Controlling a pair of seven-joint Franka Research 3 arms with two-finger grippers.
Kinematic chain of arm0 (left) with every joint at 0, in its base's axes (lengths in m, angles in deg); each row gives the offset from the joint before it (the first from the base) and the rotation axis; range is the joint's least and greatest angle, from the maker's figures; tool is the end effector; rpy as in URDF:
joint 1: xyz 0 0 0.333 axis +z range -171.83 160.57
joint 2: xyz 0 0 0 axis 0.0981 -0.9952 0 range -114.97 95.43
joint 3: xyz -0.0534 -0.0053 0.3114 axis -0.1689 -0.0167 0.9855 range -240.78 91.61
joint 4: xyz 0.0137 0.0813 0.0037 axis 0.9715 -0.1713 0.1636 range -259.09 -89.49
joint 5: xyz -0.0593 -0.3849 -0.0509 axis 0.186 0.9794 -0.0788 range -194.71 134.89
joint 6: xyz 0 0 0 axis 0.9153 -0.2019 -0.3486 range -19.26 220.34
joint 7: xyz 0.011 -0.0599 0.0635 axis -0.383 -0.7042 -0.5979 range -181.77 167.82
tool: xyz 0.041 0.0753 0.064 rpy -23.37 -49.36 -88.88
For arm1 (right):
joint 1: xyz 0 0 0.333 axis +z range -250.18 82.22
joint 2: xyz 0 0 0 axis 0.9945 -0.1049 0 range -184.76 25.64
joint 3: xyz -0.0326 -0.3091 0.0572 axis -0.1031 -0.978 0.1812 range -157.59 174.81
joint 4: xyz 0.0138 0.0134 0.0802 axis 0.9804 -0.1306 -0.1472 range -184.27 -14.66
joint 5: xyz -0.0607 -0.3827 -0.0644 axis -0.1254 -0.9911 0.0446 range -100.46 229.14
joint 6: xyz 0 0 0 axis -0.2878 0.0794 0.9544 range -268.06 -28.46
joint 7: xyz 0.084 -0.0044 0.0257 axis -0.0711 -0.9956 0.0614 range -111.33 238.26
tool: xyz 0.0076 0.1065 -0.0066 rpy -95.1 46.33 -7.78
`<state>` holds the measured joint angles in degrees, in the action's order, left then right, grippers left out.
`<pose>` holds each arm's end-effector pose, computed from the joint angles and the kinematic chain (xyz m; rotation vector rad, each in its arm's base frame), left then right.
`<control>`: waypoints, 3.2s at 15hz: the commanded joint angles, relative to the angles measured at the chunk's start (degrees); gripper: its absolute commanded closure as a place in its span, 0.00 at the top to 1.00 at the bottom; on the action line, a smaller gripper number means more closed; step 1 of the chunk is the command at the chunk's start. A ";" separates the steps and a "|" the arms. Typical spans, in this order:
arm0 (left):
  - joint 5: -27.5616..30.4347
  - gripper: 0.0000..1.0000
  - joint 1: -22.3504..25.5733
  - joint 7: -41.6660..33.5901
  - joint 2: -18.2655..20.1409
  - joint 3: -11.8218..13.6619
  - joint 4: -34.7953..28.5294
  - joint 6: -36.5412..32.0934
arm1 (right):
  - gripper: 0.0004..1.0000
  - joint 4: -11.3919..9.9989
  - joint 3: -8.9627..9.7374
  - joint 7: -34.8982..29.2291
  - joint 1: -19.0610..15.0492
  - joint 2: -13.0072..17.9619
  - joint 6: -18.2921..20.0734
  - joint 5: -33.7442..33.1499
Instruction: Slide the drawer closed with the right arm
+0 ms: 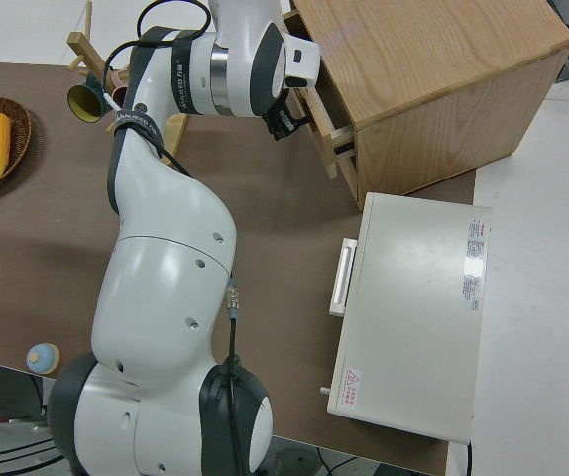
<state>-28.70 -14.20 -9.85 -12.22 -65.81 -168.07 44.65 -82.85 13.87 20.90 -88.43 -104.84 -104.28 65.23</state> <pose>0.5668 -0.0024 0.6383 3.1266 -0.0741 0.0391 0.6913 -0.0011 0.4925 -2.8757 1.1164 0.0070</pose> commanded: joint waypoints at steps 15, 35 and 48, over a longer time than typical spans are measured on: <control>-0.78 1.00 -1.01 -0.46 -0.81 0.98 1.26 0.01 | 0.00 0.62 0.53 11.18 -5.66 -1.09 0.12 1.22; -0.69 1.00 -1.01 -0.46 -0.81 0.98 1.26 0.01 | 0.00 0.27 0.45 12.29 10.77 8.57 10.91 -1.42; -0.69 1.00 -1.01 -0.46 -0.81 0.98 1.26 0.01 | 0.00 -9.93 -5.62 39.83 11.13 23.16 18.40 -1.15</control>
<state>-28.70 -14.20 -9.85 -12.22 -65.81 -168.07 44.65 -88.65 8.94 56.20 -77.56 -85.49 -85.52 64.79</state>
